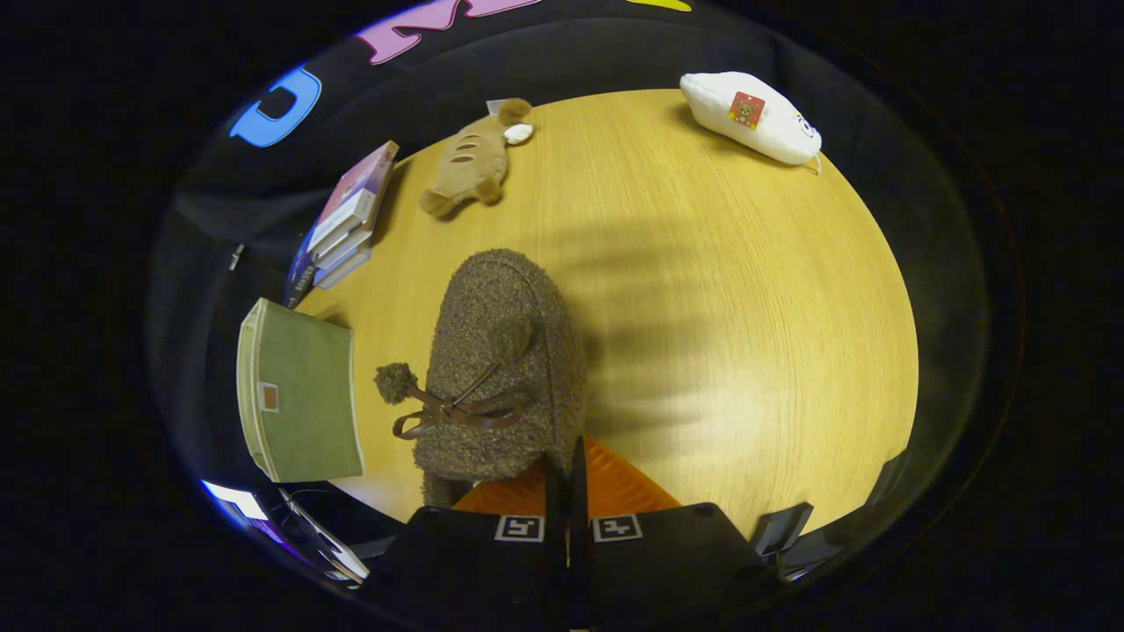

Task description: Open the storage box then place both shoes into the box .Put the left shoe in first, then the right shoe, with the right side of both shoes facing outward in a uniform manner.

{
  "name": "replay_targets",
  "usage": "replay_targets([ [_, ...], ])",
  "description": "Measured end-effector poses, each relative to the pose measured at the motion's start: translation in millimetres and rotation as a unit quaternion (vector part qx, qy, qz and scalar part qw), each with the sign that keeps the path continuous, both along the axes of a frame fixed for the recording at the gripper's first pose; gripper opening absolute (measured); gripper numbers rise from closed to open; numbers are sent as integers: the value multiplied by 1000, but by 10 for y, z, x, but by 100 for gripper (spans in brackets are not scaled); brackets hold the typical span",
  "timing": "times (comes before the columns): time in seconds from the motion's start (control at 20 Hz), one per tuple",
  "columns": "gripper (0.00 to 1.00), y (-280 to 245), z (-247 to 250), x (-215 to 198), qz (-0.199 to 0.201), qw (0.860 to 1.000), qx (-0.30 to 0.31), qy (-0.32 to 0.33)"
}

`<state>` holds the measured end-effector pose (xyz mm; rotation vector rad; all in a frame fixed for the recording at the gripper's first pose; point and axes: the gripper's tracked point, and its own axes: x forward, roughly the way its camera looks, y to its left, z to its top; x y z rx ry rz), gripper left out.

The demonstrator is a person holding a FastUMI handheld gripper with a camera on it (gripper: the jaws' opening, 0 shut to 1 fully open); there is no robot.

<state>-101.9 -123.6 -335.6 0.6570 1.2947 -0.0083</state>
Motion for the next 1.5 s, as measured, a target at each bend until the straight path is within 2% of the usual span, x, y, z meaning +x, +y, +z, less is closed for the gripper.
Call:
replay_targets([
  [0.5, 6, 1273, 1424, 651, 5, 994, 74, -83],
  [0.8, 6, 2250, 1938, 1030, 21, 989, 102, -104],
  [0.95, 5, 2693, 2011, 1139, 38, 989, 106, -98],
  [1.1, 5, 3029, 1926, 1172, 55, 992, 83, -79],
  [1.5, 5, 3359, 1455, 1175, 54, 999, -7, -2],
])
